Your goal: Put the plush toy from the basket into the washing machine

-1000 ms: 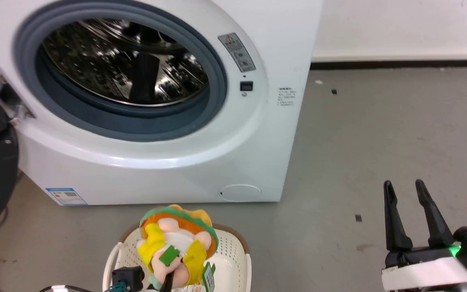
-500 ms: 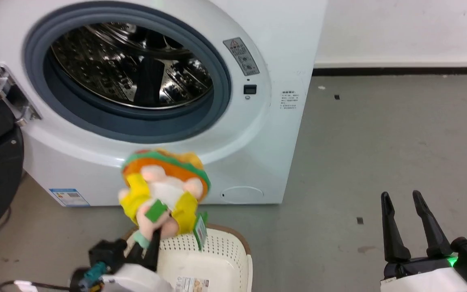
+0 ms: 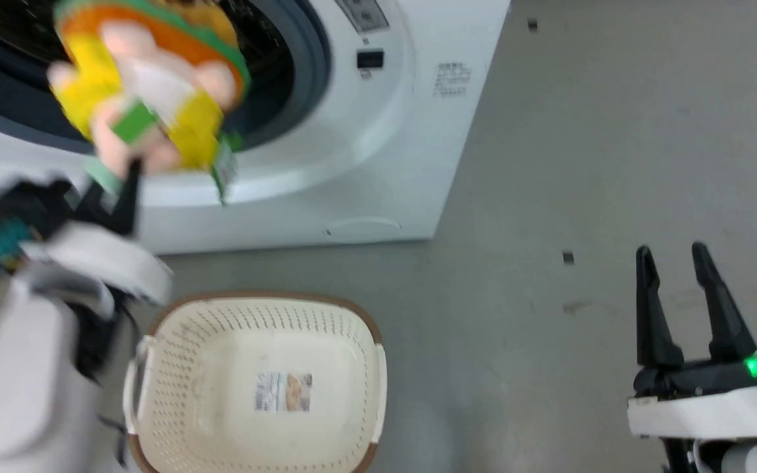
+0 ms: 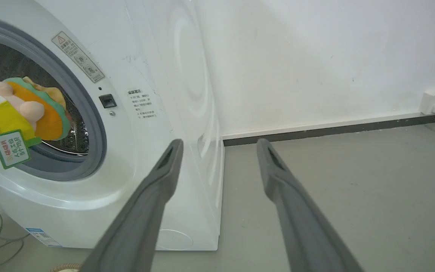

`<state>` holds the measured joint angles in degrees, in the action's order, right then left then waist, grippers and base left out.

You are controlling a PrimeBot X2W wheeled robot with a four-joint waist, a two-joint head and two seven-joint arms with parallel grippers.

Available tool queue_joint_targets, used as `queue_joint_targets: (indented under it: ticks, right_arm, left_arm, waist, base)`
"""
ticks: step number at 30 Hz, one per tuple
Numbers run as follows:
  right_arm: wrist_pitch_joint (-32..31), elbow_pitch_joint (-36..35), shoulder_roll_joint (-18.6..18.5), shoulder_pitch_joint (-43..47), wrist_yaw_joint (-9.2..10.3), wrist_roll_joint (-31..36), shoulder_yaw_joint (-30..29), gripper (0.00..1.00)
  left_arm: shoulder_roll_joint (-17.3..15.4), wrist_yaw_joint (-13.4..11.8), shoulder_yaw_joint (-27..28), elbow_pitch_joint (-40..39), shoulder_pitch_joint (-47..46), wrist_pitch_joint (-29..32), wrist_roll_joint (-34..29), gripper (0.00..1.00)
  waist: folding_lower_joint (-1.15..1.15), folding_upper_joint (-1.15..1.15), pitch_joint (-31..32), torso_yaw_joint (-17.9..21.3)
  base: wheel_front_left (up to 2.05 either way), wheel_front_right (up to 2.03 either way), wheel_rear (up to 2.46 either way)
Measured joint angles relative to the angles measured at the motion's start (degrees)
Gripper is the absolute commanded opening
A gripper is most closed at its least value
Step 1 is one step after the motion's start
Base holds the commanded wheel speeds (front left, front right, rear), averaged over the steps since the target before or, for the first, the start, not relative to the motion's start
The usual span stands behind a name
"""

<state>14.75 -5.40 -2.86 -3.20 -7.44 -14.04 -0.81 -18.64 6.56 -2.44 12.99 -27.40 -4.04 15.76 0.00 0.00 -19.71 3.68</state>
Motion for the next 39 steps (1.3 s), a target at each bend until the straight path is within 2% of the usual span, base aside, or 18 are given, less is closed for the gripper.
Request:
queue_joint_targets:
  ticks: [4, 10, 15, 26, 35, 39]
  right_arm:
    - [0.0, -0.7, 0.0, -2.2, 0.00, -0.8, -0.1, 1.00]
    - [0.0, -1.3, 0.0, -4.4, 0.00, -1.9, 0.1, 1.00]
    - [0.0, -2.3, 0.0, -5.9, 0.00, -3.9, 0.5, 1.00]
    - [0.0, -3.1, 0.0, -7.4, 0.00, -4.8, 2.8, 1.00]
    - [0.0, -3.3, 0.0, -8.3, 0.00, -4.7, 2.9, 1.00]
    - [0.0, -3.4, 0.0, -8.6, 0.00, -4.7, 2.8, 1.00]
  left_arm:
    - [-4.8, 0.1, 0.6, 2.1, -8.9, 6.2, 0.0, 0.00]
    - [-9.8, 0.5, 0.5, 7.5, -23.1, 15.1, 1.5, 0.00]
    - [-15.3, 0.7, -3.0, 12.5, -33.9, 22.5, 1.4, 0.00]
    - [-17.8, 0.7, -9.6, 22.5, -49.3, 32.8, 4.6, 0.00]
    - [-17.1, 0.7, -12.2, 31.4, -57.1, 37.7, 4.6, 0.00]
    - [-17.1, 0.7, -13.3, 33.7, -58.3, 37.4, 4.2, 0.00]
  waist:
    - [0.01, 0.00, -5.0, 1.7]
    - [0.01, 0.00, -12.3, 4.2]
    - [0.01, 0.00, -17.8, 6.4]
    - [0.01, 0.00, -25.2, 9.4]
    - [0.01, 0.00, -27.2, 10.3]
    - [0.00, 0.00, -27.3, 10.3]
  base:
    - [0.00, 0.00, 0.00]
    - [0.00, 0.00, 0.00]
    - [0.00, 0.00, 0.00]
    - [0.00, 0.00, 0.00]
    - [0.00, 0.00, 0.00]
    - [0.00, 0.00, 0.00]
